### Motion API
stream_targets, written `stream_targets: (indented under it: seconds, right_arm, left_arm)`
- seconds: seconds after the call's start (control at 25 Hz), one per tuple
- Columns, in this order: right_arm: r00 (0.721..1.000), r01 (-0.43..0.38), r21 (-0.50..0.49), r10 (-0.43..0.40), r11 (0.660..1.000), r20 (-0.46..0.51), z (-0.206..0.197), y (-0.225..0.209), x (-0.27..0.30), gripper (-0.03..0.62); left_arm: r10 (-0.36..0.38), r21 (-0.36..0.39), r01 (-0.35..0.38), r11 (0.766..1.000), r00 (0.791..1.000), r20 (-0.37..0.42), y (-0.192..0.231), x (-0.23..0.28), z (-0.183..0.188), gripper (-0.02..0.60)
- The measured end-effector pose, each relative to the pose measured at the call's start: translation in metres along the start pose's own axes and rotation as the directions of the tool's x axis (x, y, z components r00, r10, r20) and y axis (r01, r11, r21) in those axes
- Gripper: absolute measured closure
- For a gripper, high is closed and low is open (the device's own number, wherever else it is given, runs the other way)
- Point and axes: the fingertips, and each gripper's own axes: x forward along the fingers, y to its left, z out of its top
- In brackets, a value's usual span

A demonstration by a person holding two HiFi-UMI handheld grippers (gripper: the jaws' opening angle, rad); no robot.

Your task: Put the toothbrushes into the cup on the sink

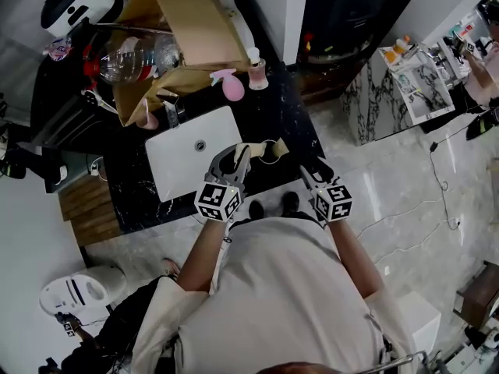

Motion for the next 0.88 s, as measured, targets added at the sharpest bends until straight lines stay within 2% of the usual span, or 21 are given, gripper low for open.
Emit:
stream_targets:
  seconds: [0.48, 0.88]
  right_arm:
    - [0.999, 0.046, 0.031, -0.046, 0.998, 0.003, -0.004, -0.014, -0.013, 0.376]
    - [0.998, 0.066, 0.047, -0.066, 0.997, 0.0, -0.007, -0.021, -0.021, 0.378]
  left_arm:
    - [0.014, 0.009, -0.013, 1.0, 0.995, -0.097, 0.001, 0.031, -0.046, 0.54]
    - [0.029, 0.055, -0.019, 0.998, 0.982, -0.187, -0.002, 0.052, -0.08, 0.535]
